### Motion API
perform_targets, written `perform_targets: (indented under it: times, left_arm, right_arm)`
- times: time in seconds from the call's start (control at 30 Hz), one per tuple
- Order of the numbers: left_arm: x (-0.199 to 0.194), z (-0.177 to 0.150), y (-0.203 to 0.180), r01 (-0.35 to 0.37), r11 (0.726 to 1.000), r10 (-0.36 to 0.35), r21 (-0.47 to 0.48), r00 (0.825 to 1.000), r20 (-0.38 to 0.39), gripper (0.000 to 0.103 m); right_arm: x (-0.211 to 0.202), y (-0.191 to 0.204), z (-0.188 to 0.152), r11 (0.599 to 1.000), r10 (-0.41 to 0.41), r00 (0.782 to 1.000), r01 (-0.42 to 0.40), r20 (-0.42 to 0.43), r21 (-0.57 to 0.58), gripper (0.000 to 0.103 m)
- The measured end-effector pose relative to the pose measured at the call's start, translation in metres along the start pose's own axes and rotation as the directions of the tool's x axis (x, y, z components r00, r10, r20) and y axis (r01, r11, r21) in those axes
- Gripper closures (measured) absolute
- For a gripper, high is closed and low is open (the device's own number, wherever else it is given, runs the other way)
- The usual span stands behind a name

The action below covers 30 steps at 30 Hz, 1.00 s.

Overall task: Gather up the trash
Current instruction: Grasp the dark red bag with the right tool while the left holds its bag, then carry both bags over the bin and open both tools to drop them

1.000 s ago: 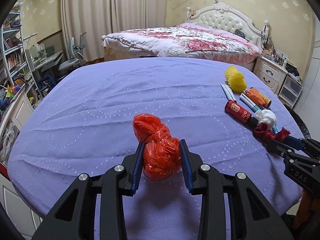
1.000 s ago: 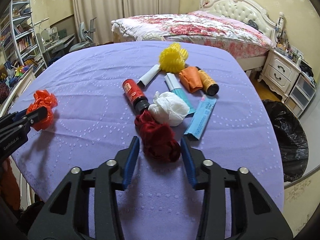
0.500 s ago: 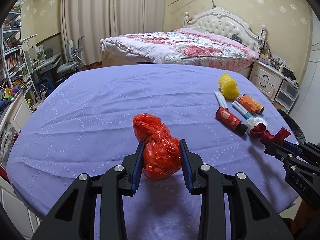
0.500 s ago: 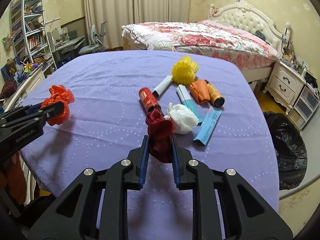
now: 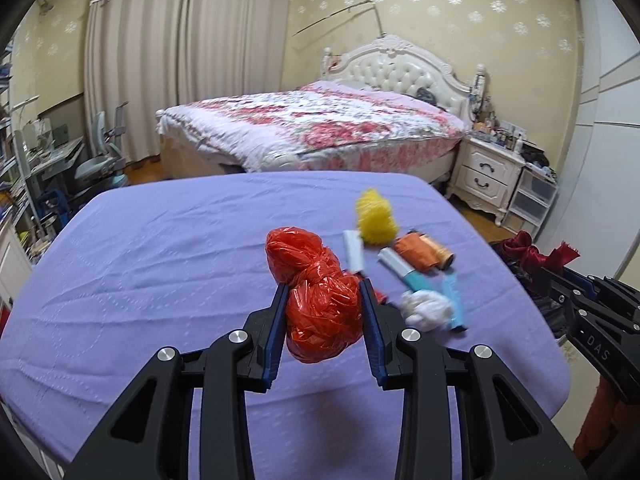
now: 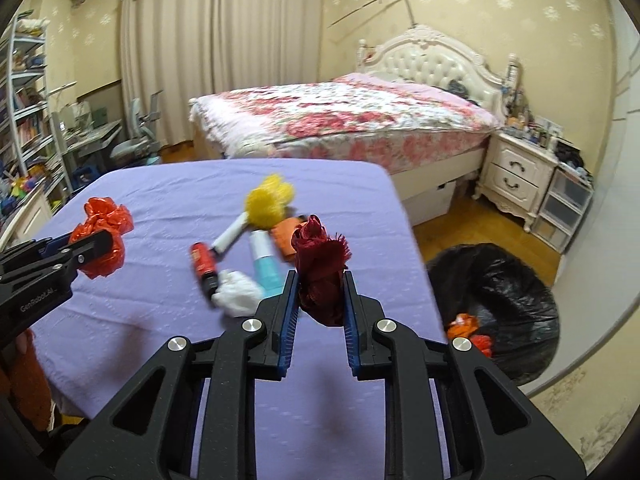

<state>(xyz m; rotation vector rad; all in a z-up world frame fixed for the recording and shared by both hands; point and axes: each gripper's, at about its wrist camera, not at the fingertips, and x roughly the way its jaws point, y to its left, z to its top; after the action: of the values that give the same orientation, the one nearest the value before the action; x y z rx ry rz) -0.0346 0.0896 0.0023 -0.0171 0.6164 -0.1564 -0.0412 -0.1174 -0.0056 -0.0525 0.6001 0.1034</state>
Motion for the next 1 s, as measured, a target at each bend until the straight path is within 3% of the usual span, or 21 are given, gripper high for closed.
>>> perform_targets:
  times: [0.47,0.67,1.0]
  left_arm:
    - [0.043,0.029,-0.125,0.183,0.971,-0.184,0.152,0.983,-0.012,0.068]
    - [0.064,0.036,-0.173,0.237,0.949,-0.235,0.208,0.971,-0.036,0.068]
    - [0.110,0.045,-0.227,0.268,0.927,-0.254,0.263,0.963,-0.086,0.068]
  right_arm:
    - [0.010,-0.103,-0.005,0.964,-0.225,0.974,0.222,0.004,0.146,0.083]
    - [0.019,-0.141,-0.008,0.937,-0.280,0.960,0.275,-0.009,0.215,0.083]
    - [0.037,-0.181,-0.011,0.904,-0.315,0.949,0.311,-0.036,0.293,0.082]
